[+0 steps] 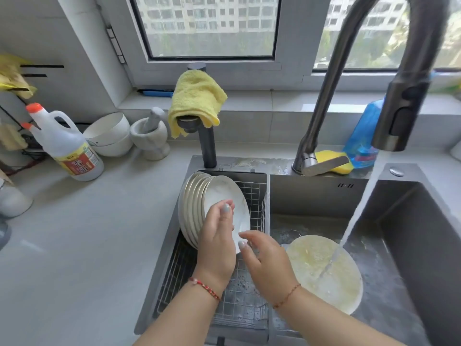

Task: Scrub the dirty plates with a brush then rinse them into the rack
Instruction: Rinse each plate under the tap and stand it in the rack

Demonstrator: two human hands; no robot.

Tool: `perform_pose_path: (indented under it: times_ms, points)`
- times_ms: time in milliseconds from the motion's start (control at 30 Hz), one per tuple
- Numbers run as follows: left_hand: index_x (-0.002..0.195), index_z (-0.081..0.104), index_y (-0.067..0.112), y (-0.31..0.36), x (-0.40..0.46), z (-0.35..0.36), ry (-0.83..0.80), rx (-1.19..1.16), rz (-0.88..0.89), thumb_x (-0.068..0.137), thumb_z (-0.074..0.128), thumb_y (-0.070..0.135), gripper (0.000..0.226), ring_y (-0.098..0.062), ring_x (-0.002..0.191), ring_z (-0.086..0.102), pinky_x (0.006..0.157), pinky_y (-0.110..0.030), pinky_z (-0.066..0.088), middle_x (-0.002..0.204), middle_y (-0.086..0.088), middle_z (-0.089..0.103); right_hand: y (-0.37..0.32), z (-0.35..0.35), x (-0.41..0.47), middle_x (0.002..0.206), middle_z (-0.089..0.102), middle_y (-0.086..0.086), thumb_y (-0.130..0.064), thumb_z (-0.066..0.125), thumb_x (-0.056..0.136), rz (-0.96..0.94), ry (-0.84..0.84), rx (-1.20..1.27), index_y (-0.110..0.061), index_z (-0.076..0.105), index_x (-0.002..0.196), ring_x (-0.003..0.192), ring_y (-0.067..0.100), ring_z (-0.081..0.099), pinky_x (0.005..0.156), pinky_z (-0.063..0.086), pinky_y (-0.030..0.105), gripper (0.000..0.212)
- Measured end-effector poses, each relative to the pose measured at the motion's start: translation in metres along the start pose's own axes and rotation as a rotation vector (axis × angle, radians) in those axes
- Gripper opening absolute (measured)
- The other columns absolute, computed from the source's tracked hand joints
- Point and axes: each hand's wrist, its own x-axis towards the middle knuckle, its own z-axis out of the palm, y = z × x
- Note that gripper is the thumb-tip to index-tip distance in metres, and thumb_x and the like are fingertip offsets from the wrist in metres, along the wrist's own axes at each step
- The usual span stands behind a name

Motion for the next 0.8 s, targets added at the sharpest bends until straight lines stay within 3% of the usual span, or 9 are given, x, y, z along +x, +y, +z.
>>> perform_pose_path:
  times_ms: [100, 267, 367, 433, 467, 533, 600, 700, 800]
  points:
    - [0.108, 0.059, 0.033, -0.001, -0.011, 0.033, -0.115, 0.012, -0.053, 0.105, 0.037, 0.031, 0.023, 0.006, 0.099, 0.061, 0.082, -0.014, 0.050, 0.110, 0.014, 0.064, 0.029, -0.032, -0.025, 0.097, 0.062, -0.020, -0.030, 0.053, 0.095, 0.011, 0.028, -0.051, -0.026, 0.066, 0.104, 0.092, -0.003, 0.055, 0.085, 0.046, 0.017, 0.017]
    - [0.095, 0.057, 0.025, -0.026, -0.023, 0.089, -0.302, 0.034, -0.375, 0.106, 0.036, 0.032, 0.025, -0.013, 0.099, 0.061, 0.090, -0.034, 0.053, 0.102, 0.002, 0.061, 0.090, -0.084, -0.041, 0.075, 0.061, -0.018, -0.028, 0.054, 0.094, 0.299, -0.017, -0.162, -0.033, 0.057, 0.078, 0.072, 0.000, 0.054, 0.062, 0.039, 0.012, 0.017]
    - [0.080, 0.048, 0.019, -0.048, -0.023, 0.113, -0.350, 0.028, -0.546, 0.106, 0.035, 0.036, 0.034, -0.017, 0.076, 0.047, 0.078, -0.033, 0.043, 0.080, -0.001, 0.046, 0.138, -0.105, -0.034, 0.084, 0.061, -0.014, -0.031, 0.050, 0.094, 0.547, -0.065, -0.243, -0.031, 0.055, 0.086, 0.079, 0.008, 0.055, 0.060, 0.036, 0.019, 0.010]
    - [0.079, 0.051, 0.020, -0.061, -0.022, 0.127, -0.373, 0.075, -0.637, 0.105, 0.036, 0.038, 0.035, -0.014, 0.073, 0.046, 0.081, -0.033, 0.041, 0.077, 0.003, 0.048, 0.171, -0.117, -0.027, 0.088, 0.061, -0.007, -0.031, 0.048, 0.093, 0.679, -0.080, -0.271, -0.027, 0.056, 0.092, 0.083, 0.014, 0.055, 0.065, 0.038, 0.025, 0.009]
    - [0.087, 0.058, 0.020, -0.074, -0.020, 0.133, -0.381, 0.078, -0.685, 0.104, 0.038, 0.040, 0.033, -0.012, 0.079, 0.053, 0.088, -0.032, 0.044, 0.084, 0.003, 0.056, 0.185, -0.121, -0.023, 0.085, 0.060, -0.005, -0.030, 0.048, 0.092, 0.732, -0.092, -0.275, -0.024, 0.055, 0.089, 0.079, 0.016, 0.055, 0.063, 0.037, 0.025, 0.009]
    - [0.117, 0.064, 0.017, -0.103, -0.015, 0.142, -0.377, 0.083, -0.775, 0.097, 0.047, 0.049, 0.041, -0.016, 0.107, 0.060, 0.104, -0.040, 0.046, 0.115, 0.000, 0.066, 0.205, -0.124, -0.017, 0.074, 0.053, -0.003, -0.026, 0.046, 0.093, 0.811, -0.131, -0.287, -0.020, 0.046, 0.077, 0.066, 0.015, 0.048, 0.053, 0.032, 0.026, 0.017]
    - [0.136, 0.057, 0.022, -0.144, -0.009, 0.149, -0.366, 0.076, -0.826, 0.086, 0.054, 0.060, 0.063, -0.023, 0.129, 0.052, 0.112, -0.047, 0.039, 0.139, -0.001, 0.058, 0.221, -0.126, -0.013, 0.084, 0.056, 0.001, -0.025, 0.046, 0.094, 0.860, -0.167, -0.313, -0.017, 0.050, 0.087, 0.072, 0.019, 0.049, 0.055, 0.033, 0.026, 0.011]
    - [0.142, 0.050, 0.024, -0.189, -0.002, 0.164, -0.334, 0.080, -0.920, 0.079, 0.053, 0.066, 0.075, -0.026, 0.135, 0.046, 0.115, -0.049, 0.036, 0.147, -0.004, 0.050, 0.245, -0.119, -0.011, 0.104, 0.060, 0.007, -0.024, 0.047, 0.094, 0.908, -0.221, -0.306, -0.009, 0.054, 0.117, 0.087, 0.024, 0.053, 0.068, 0.037, 0.024, 0.028]
    - [0.142, 0.051, 0.020, -0.224, 0.008, 0.170, -0.256, 0.048, -0.936, 0.070, 0.056, 0.068, 0.087, -0.034, 0.135, 0.047, 0.114, -0.055, 0.035, 0.146, -0.010, 0.052, 0.258, -0.110, -0.010, 0.118, 0.063, 0.012, -0.019, 0.046, 0.094, 0.925, -0.306, -0.278, -0.005, 0.055, 0.122, 0.098, 0.028, 0.060, 0.069, 0.038, 0.024, 0.032]
